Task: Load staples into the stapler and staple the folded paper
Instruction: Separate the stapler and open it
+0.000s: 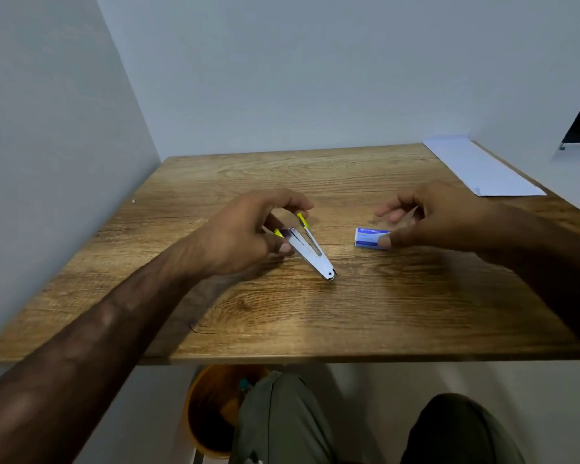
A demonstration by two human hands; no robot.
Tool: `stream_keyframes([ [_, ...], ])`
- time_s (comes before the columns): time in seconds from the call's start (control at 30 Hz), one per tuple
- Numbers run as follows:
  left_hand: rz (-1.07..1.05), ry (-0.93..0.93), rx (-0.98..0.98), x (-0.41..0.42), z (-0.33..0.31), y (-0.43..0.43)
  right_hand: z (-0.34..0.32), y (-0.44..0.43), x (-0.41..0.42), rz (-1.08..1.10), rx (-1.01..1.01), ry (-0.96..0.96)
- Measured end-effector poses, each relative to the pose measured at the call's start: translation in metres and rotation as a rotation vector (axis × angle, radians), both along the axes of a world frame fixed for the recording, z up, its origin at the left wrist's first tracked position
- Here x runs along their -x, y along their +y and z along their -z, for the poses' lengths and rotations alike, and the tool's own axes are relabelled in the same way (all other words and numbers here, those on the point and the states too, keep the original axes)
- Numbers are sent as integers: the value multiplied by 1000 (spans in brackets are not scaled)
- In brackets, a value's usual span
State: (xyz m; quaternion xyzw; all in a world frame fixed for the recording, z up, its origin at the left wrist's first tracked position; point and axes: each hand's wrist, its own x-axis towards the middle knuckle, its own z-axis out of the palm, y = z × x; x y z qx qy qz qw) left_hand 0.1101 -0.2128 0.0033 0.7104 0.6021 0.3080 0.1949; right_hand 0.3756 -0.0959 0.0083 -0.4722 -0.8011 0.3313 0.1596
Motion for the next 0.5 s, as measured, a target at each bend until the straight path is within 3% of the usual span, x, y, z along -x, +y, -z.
stream_keyframes([
  [0.2,27,-14,-118,-5,-14,7,-15,-17,45,-247,286,247],
  [0.4,106,-33,-133,-5,-27,11,-4,-23,74,-359,227,448],
  [0.5,89,-184,-128,-3,-21,9,1,-20,75,-328,268,549],
])
